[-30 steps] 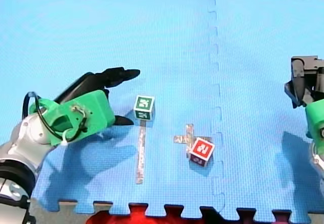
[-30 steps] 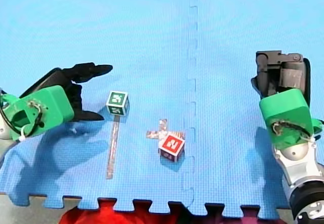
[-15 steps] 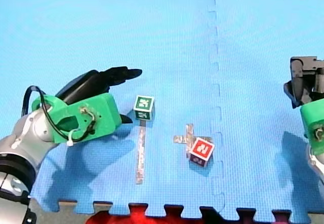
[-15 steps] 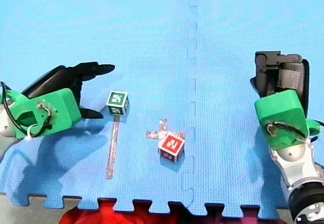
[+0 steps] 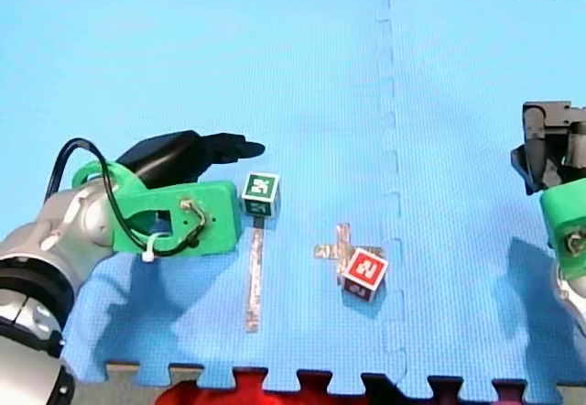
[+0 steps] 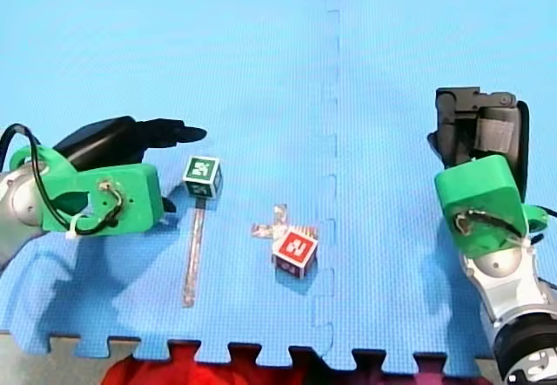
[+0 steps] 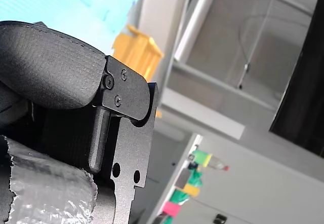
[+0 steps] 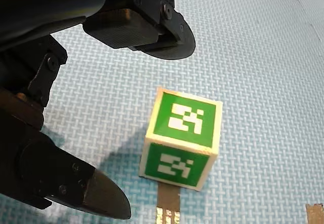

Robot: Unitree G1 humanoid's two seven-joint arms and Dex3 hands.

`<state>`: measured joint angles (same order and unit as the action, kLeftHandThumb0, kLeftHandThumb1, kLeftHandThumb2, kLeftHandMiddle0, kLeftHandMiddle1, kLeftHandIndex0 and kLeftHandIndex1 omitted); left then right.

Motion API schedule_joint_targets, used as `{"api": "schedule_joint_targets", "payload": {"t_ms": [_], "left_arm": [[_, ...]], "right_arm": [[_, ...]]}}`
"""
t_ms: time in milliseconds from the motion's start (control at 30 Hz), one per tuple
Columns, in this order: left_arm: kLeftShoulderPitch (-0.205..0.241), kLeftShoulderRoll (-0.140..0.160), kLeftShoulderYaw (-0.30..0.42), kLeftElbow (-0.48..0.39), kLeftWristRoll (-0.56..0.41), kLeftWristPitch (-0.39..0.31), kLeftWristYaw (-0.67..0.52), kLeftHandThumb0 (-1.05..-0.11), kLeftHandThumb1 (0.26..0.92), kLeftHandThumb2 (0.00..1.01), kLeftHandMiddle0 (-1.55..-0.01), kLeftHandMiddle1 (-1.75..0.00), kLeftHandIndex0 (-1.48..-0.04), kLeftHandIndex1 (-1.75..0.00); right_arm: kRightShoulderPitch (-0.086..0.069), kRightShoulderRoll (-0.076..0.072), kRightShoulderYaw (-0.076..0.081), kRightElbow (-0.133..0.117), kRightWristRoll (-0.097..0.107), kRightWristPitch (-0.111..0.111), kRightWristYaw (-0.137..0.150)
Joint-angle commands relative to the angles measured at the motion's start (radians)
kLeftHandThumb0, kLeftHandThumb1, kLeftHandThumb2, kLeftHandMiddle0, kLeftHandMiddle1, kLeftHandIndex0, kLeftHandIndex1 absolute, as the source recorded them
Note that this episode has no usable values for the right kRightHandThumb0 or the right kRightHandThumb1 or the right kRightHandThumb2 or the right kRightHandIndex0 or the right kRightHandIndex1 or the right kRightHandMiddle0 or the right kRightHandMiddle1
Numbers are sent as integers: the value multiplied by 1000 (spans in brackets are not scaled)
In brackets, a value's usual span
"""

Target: Stack cube left

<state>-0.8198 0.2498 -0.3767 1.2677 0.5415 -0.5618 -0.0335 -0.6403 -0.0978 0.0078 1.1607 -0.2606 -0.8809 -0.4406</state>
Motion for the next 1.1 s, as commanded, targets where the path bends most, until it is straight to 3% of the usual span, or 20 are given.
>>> {"api": "schedule_joint_targets", "payload": {"t_ms": [0, 400, 533, 567, 667, 933, 1067], "left_arm": [[-4, -1, -5, -2, 0, 1, -1, -315, 718, 4, -813, -1746, -510, -20], [-7, -14, -21, -5, 2, 22, -3, -334, 720, 3, -833, -1746, -514, -11], [-3, -17, -21, -5, 0, 26, 8, -463, 713, 2, -850, -1746, -563, -24], [0, -19, -20, -5, -1, 25, 19, -548, 714, 2, -861, -1746, -634, -47], [6, -24, -20, -3, -1, 19, 43, -622, 709, 0, -879, -1746, -734, -67], [7, -28, -19, 2, -4, 20, 54, -622, 700, 0, -906, -1746, -757, -47], [8, -29, -17, 7, -5, 22, 58, -591, 698, 0, -930, -1746, -843, -67]], "right_arm": [[1, -6, -3, -9, 6, 1, -1], [4, -13, -4, -16, 6, 1, 3], [7, -13, -4, -18, 5, 0, 2], [8, -13, -3, -19, 4, -1, 2], [11, -13, -3, -22, 5, -2, 4], [19, -14, -5, -25, 6, -17, 9], [22, -13, -6, -29, 7, -24, 8]]}}
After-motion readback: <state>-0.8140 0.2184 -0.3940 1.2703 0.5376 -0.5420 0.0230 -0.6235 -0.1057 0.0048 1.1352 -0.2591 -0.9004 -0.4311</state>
